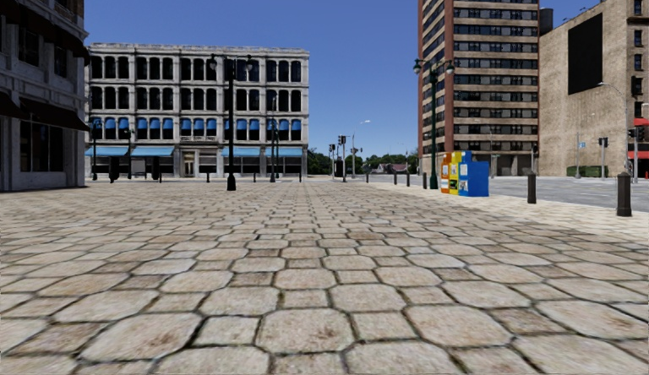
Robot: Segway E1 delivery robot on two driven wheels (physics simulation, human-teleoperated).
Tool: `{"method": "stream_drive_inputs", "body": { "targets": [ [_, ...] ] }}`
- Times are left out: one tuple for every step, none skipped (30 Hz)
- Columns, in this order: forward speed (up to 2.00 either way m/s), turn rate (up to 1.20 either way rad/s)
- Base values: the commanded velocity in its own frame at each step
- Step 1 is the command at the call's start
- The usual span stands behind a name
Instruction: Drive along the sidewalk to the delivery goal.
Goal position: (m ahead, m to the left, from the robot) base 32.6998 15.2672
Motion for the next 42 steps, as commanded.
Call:
{"method": "stream_drive_inputs", "body": {
  "targets": [
    [2.0, 0.0],
    [2.0, 0.0],
    [2.0, 0.0],
    [2.0, 0.0],
    [2.0, 0.0],
    [2.0, 0.0],
    [2.0, 0.0],
    [2.0, 0.0],
    [2.0, 0.0],
    [2.0, 0.0],
    [2.0, 0.0],
    [2.0, 0.0],
    [2.0, 0.0],
    [2.0, 0.0],
    [2.0, 0.0],
    [2.0, 0.0],
    [2.0, 0.0],
    [2.0, 0.0],
    [2.0, 0.0],
    [2.0, 0.0],
    [2.0, 0.0],
    [2.0, 0.0],
    [2.0, 0.0],
    [2.0, 0.0],
    [2.0, 0.0],
    [2.0, 0.0],
    [2.0, 0.0],
    [2.0, 0.0],
    [2.0, 0.0],
    [2.0, 0.0],
    [2.0, 0.0],
    [2.0, 0.0],
    [2.0, 0.0],
    [2.0, 0.0],
    [2.0, 0.0],
    [2.0, 0.0],
    [2.0, 0.0],
    [2.0, 0.0],
    [2.0, 0.0],
    [2.0, 0.0],
    [2.0, 0.0],
    [2.0, 0.0]
  ]
}}
